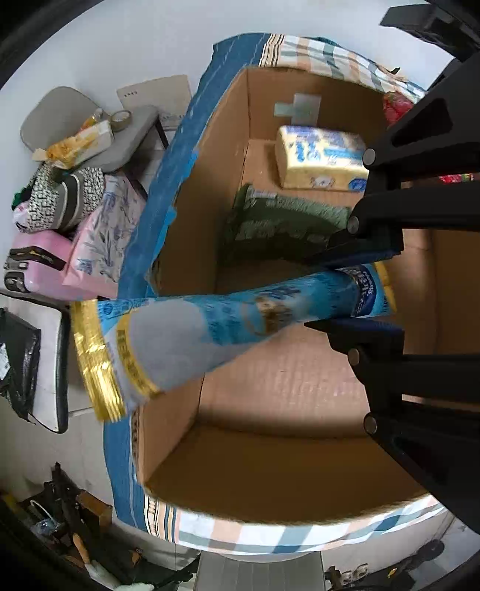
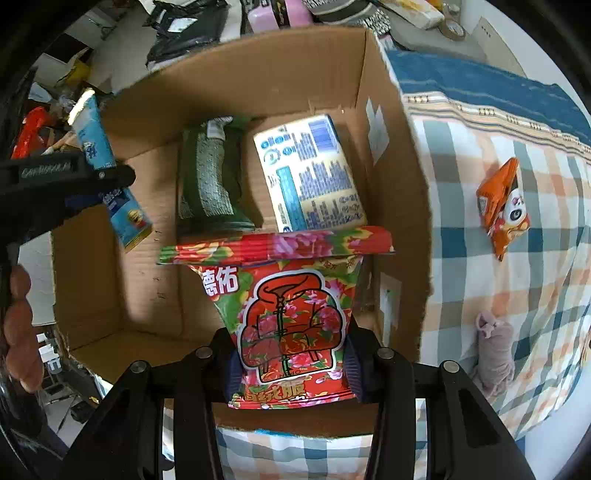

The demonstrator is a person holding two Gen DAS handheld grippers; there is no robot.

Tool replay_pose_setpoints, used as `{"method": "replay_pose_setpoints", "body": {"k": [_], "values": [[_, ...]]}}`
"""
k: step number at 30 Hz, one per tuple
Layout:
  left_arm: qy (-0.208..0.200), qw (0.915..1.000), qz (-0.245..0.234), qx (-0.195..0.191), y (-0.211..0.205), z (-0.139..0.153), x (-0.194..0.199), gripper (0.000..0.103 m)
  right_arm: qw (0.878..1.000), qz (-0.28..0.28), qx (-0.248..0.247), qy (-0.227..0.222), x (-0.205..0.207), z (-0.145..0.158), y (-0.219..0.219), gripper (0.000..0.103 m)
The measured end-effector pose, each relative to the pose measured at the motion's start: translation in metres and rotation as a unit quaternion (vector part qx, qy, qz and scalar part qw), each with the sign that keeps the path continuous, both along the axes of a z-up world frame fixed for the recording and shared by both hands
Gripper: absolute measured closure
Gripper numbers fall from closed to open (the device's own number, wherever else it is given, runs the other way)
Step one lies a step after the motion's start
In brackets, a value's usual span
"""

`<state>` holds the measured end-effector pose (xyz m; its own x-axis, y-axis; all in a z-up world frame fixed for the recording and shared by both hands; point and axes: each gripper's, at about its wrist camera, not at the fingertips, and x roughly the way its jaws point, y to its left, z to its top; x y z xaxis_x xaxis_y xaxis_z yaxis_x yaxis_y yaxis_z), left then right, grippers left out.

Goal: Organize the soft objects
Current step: 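Carry both items into the box and open both tools to drop them, then withdraw both tools from the box toward the remaining items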

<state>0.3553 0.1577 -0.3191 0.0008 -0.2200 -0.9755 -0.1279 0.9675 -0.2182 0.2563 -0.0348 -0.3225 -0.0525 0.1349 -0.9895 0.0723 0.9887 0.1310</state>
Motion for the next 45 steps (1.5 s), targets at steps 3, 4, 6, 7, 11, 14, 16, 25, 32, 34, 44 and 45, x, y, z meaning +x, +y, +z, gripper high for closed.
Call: {"method": "replay_pose_setpoints", "body": {"k": [3,4,6,7,11,14,16,25,32,34,44,45], "values": [[0.007,0.9999,-0.006,0.009,-0.001,-0.009,0.006,0.081,1.000,0.001,-0.006,0.007,0.002,-0.008,0.004,0.056],[0.008,0.9999,-0.007,0.011,-0.002,-0.011,0.007,0.080,1.000,0.001,-0.006,0.008,0.003,-0.010,0.004,0.056],[0.012,0.9997,-0.008,0.021,-0.001,-0.013,0.009,0.079,1.000,0.004,-0.013,0.016,0.005,-0.014,0.006,0.055],[0.015,0.9996,-0.008,0.022,-0.001,-0.014,0.009,0.079,1.000,0.004,-0.014,0.020,0.005,-0.015,0.007,0.055],[0.021,0.9992,-0.001,0.033,0.001,-0.010,0.006,0.074,1.000,0.006,-0.014,0.026,0.008,-0.020,0.009,0.051],[0.020,0.9992,-0.001,0.034,0.003,-0.007,0.004,0.071,1.000,0.010,-0.016,0.020,0.011,-0.015,0.011,0.043],[0.019,0.9994,0.002,0.030,0.005,-0.003,-0.001,0.068,1.000,0.012,-0.017,0.013,0.009,-0.007,0.013,0.038],[-0.041,0.9981,-0.022,0.040,0.007,0.044,-0.048,0.035,0.999,0.022,-0.027,-0.016,0.005,0.024,0.008,0.011],[-0.084,0.9950,-0.029,0.046,0.008,0.079,-0.094,0.014,0.997,0.035,-0.040,-0.050,-0.013,0.046,0.008,0.000],[-0.096,0.9937,-0.027,0.051,0.008,0.089,-0.105,0.013,0.996,0.040,-0.047,-0.061,-0.019,0.054,0.011,0.000],[-0.142,0.9869,-0.020,0.073,0.007,0.123,-0.155,0.009,0.991,0.049,-0.056,-0.112,-0.057,0.098,0.014,0.000],[-0.145,0.9864,-0.020,0.075,0.007,0.126,-0.160,0.006,0.991,0.048,-0.055,-0.116,-0.060,0.101,0.014,0.000]]}}
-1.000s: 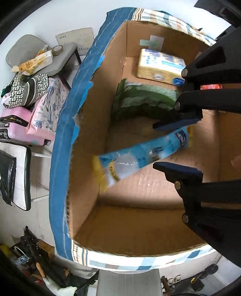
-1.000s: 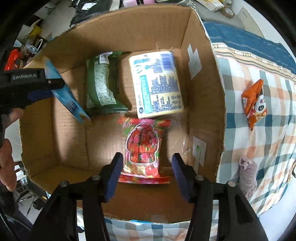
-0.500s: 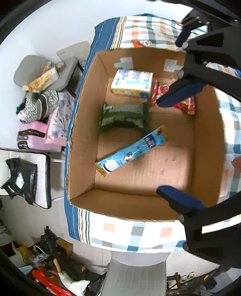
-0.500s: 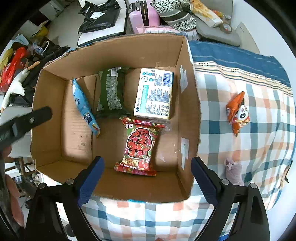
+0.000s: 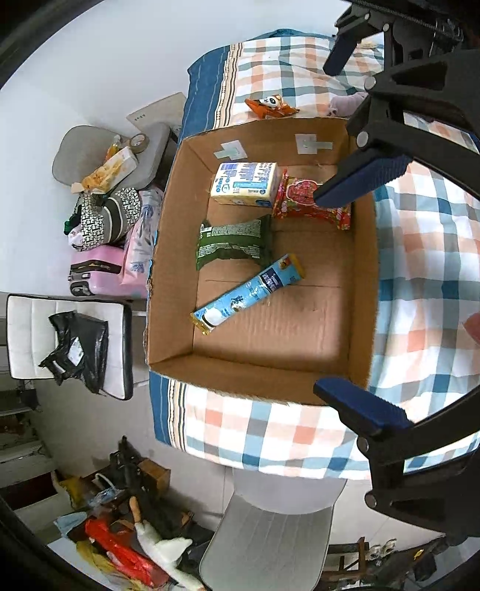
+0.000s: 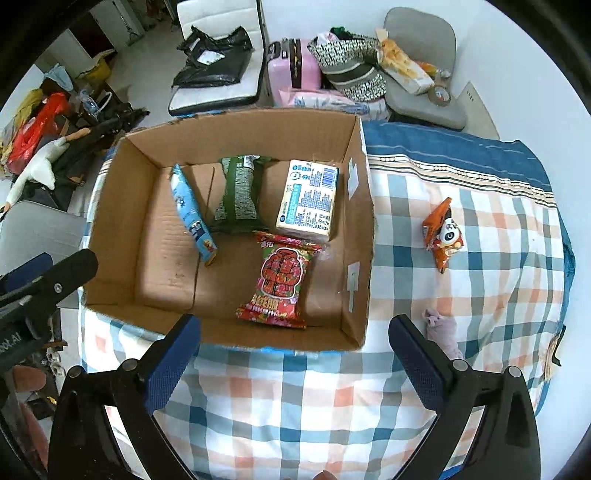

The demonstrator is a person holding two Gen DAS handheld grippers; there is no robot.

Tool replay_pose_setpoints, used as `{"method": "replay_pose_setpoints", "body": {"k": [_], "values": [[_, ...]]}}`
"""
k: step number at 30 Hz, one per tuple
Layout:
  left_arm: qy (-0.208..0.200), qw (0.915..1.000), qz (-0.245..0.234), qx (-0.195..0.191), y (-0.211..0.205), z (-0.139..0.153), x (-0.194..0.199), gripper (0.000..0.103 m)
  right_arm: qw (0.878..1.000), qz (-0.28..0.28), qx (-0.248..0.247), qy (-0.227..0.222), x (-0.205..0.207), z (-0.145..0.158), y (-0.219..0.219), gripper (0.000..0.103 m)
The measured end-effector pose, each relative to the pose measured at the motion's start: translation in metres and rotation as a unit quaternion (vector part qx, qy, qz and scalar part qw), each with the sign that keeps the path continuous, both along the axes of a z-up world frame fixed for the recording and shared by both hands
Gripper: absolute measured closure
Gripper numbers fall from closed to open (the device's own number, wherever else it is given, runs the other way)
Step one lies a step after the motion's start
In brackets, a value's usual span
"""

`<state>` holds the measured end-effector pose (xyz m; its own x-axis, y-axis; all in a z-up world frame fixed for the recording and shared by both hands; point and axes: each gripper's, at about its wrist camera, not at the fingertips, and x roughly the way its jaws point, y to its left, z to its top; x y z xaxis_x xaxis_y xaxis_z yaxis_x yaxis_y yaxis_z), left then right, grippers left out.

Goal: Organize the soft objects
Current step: 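Withdraw both tools from the box toward the remaining items, then grasp the lilac plush with right tool while left tool grasps the orange panda bag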

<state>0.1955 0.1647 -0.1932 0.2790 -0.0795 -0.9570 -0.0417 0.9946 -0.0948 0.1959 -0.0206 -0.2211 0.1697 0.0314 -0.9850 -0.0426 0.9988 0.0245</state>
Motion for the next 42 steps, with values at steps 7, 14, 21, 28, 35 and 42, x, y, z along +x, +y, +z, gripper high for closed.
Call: {"method": "replay_pose_setpoints", "body": {"k": [7,14,21,28,35,42], "values": [[-0.022,0.9998,-0.001,0.004,-0.006,0.021,-0.024,0.004,0.999,0.010,0.006,-0.034,-0.026,0.032,-0.001,0.000],[-0.037,0.9993,0.008,-0.003,-0.015,0.036,-0.042,0.003,0.999,0.015,0.030,-0.043,-0.043,0.050,-0.009,0.000],[-0.054,0.9983,-0.013,0.018,-0.055,0.042,-0.045,0.003,0.997,-0.022,0.050,-0.047,-0.052,0.049,-0.064,0.000],[-0.043,0.9962,-0.060,0.045,-0.132,0.020,-0.029,0.003,0.993,-0.117,0.014,0.003,-0.050,-0.015,-0.182,0.000],[-0.033,0.9840,-0.129,0.119,-0.229,-0.018,0.003,0.003,0.984,-0.151,0.029,0.089,-0.037,-0.114,-0.248,0.000],[-0.004,0.9656,-0.187,0.181,-0.303,-0.065,0.053,0.003,0.975,-0.144,0.081,0.146,-0.031,-0.179,-0.252,0.016]]}}
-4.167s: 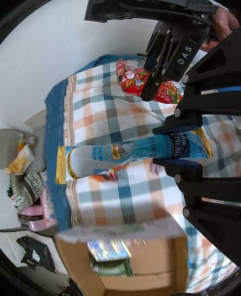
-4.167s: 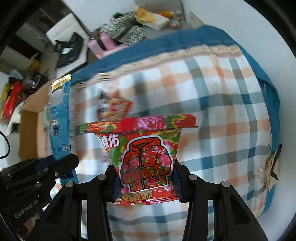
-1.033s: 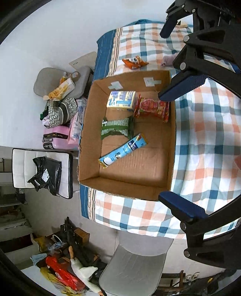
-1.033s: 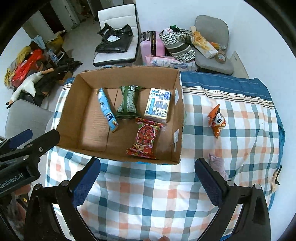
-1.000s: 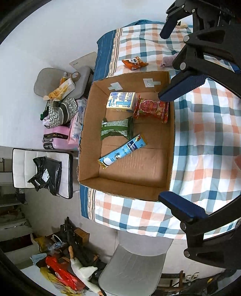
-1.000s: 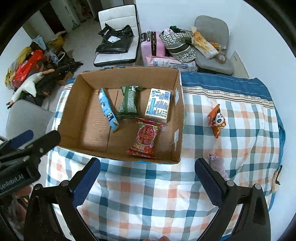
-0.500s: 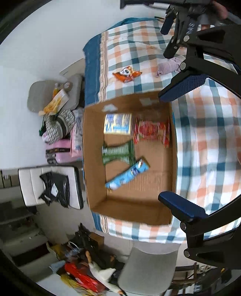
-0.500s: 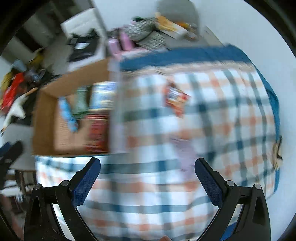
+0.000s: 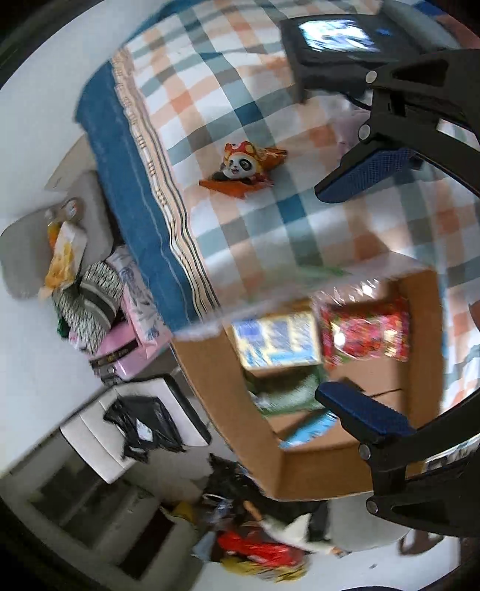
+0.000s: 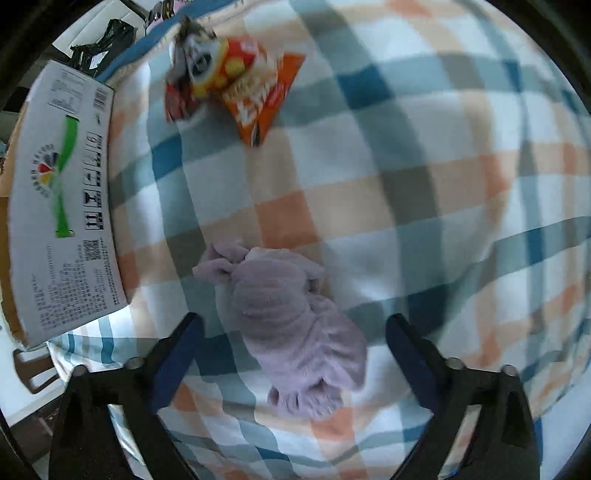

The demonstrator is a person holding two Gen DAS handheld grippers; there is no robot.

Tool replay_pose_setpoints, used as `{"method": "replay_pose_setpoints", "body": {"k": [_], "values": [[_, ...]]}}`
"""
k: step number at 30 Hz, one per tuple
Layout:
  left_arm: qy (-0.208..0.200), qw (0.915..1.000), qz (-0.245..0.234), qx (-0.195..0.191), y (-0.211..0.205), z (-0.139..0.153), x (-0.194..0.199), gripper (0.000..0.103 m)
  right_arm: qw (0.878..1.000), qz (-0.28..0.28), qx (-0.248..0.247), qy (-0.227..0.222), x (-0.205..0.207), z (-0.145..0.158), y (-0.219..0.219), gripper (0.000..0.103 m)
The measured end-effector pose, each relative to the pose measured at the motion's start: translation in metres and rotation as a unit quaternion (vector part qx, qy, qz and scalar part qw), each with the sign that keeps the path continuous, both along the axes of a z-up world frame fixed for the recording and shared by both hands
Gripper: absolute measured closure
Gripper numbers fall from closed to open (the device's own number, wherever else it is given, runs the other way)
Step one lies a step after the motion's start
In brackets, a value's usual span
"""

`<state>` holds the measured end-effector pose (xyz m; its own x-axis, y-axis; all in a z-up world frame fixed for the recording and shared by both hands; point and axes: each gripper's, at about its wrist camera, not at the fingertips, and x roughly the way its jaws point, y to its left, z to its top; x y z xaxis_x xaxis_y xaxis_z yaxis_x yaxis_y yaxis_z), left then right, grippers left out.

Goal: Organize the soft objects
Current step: 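Grasp the lilac plush with right tool while left tool grasps the orange panda bag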

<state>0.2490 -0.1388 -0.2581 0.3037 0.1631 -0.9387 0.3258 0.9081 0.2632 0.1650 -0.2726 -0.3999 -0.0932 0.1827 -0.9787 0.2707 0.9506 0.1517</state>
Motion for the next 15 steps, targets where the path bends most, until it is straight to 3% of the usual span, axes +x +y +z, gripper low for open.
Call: {"method": "replay_pose_setpoints", "body": {"k": [1,2,5,9,15], "values": [[0.006,0.9999,-0.010,0.009,-0.010,-0.007,0.007,0.003,1.000,-0.003,0.000,0.007,-0.001,-0.006,-0.002,0.034],[0.015,0.9997,-0.017,0.013,-0.018,-0.014,0.014,0.003,1.000,-0.005,0.001,0.013,-0.001,-0.009,-0.004,0.044],[0.042,0.9984,-0.035,0.016,-0.040,-0.034,0.033,0.003,0.999,-0.024,0.019,0.012,-0.004,-0.009,-0.018,0.055],[0.081,0.9944,-0.061,0.028,-0.071,-0.067,0.057,0.003,0.999,-0.040,0.011,0.009,-0.005,-0.002,-0.040,0.056],[0.163,0.9838,-0.074,0.012,-0.103,-0.117,0.079,0.003,0.998,-0.064,0.014,0.015,-0.006,-0.005,-0.069,0.056]]}}
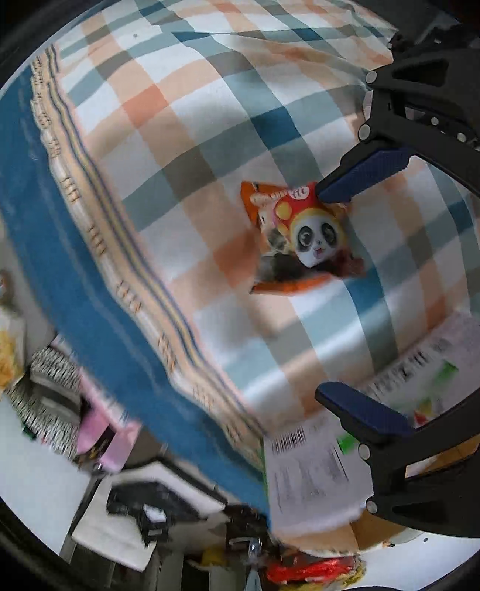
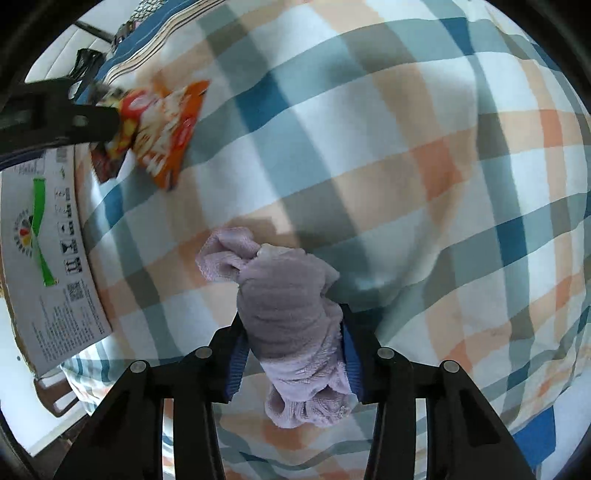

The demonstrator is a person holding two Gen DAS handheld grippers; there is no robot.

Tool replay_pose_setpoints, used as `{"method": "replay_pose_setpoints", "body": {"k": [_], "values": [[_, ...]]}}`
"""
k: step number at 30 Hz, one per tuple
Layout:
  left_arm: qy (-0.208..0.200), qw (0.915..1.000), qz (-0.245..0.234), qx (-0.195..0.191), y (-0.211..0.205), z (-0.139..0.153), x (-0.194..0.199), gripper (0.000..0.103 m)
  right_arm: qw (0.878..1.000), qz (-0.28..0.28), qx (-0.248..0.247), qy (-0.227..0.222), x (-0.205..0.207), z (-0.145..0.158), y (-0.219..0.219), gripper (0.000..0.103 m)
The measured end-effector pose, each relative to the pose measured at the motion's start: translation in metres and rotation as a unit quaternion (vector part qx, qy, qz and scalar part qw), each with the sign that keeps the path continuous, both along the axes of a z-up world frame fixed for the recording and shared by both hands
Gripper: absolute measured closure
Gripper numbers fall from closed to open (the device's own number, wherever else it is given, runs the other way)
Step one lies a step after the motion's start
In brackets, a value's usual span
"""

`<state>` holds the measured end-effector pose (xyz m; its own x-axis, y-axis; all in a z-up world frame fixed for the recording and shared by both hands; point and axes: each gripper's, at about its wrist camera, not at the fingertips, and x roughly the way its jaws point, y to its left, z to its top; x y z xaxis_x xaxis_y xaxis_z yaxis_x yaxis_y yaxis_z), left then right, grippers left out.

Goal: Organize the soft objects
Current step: 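Grasp the lilac plush with right tool while left tool grasps the orange panda bag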

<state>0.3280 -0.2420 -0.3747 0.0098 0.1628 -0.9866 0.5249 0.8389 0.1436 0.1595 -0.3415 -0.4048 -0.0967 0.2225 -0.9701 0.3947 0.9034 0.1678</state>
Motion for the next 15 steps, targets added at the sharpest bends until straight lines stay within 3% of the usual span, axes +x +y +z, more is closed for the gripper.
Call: {"method": "replay_pose_setpoints", "body": {"k": [4,8,13,15], "values": [[0.036,0.9989,0.001,-0.031,-0.017,-0.012,0.007,0.003,1.000,-0.009,0.011,0.005,-0.001,-0.004,-0.009,0.056],[0.041,0.9987,-0.012,-0.027,-0.033,-0.022,0.007,0.004,1.000,-0.008,0.012,0.010,0.006,-0.011,-0.022,0.056],[0.044,0.9985,-0.029,-0.009,-0.043,-0.036,0.001,0.028,1.000,-0.011,0.016,0.013,0.019,-0.015,-0.032,0.056],[0.044,0.9986,-0.026,-0.012,-0.041,-0.039,0.000,0.031,1.000,-0.012,0.017,0.012,0.020,-0.014,-0.034,0.057]]}}
